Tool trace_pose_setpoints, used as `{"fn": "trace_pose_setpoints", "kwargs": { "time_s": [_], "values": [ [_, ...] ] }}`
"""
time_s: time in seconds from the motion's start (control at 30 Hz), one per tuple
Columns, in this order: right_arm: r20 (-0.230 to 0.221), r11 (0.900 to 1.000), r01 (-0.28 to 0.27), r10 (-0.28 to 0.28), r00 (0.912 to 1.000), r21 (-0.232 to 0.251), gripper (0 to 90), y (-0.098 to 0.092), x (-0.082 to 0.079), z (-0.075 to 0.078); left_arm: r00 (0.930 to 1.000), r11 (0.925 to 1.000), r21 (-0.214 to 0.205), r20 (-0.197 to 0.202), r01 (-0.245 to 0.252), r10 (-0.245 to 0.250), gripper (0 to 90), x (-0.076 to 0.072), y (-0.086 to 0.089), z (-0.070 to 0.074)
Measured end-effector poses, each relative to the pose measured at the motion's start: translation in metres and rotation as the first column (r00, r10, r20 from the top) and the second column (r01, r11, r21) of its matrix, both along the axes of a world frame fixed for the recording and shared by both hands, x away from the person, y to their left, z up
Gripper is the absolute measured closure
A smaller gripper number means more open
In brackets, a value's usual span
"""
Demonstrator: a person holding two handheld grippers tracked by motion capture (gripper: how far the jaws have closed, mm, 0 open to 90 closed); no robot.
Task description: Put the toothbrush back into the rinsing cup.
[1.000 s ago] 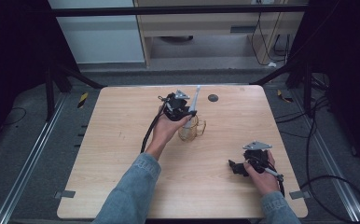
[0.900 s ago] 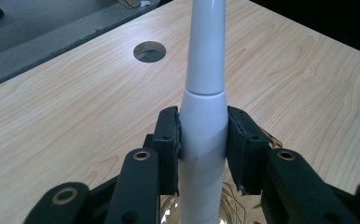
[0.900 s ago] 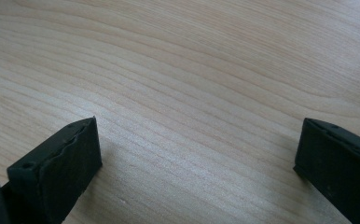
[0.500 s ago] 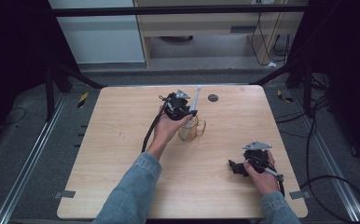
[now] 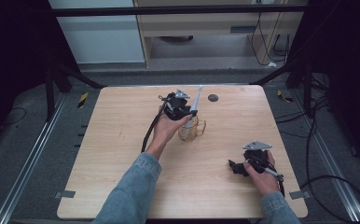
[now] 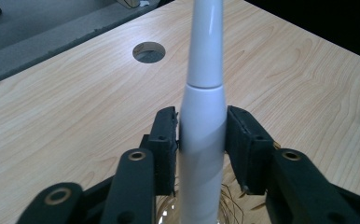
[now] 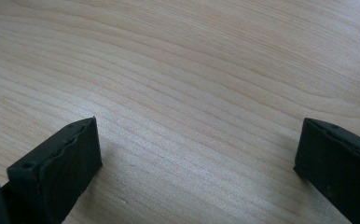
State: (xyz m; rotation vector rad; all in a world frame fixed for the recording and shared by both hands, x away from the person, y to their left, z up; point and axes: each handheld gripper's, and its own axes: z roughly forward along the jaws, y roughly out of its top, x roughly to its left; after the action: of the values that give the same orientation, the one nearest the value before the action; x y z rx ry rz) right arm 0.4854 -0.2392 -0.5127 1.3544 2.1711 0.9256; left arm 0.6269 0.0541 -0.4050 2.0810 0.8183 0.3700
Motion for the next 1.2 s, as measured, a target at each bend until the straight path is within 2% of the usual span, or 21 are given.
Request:
{"fn": "trace_pose_setpoints", "kwargs": {
  "time_s": [0.2,0.47,0.87,1.2],
  "values": [
    [0.000,1.0000,0.000,0.000,1.0000,-0.002,0.4,0.000,0.000,0.000,0.9999,0.9998,-0.020,0.013,-0.006,0.006,57.5,-0.003,0.001,0.004],
    [0.001,1.0000,0.000,0.000,1.0000,-0.003,0.4,0.000,0.000,0.000,0.9988,0.9997,0.025,0.049,-0.006,0.005,50.2,-0.009,0.007,0.011],
    [0.000,1.0000,-0.001,0.001,1.0000,-0.004,0.4,0.000,0.000,0.000,0.9979,0.9996,0.022,0.061,0.018,-0.019,33.1,-0.019,0.006,0.019],
    [-0.001,1.0000,-0.001,0.001,1.0000,-0.001,0.4,0.000,0.000,0.000,0.9966,0.9983,0.045,0.071,0.038,-0.041,19.3,-0.025,0.003,0.023]
  ]
}}
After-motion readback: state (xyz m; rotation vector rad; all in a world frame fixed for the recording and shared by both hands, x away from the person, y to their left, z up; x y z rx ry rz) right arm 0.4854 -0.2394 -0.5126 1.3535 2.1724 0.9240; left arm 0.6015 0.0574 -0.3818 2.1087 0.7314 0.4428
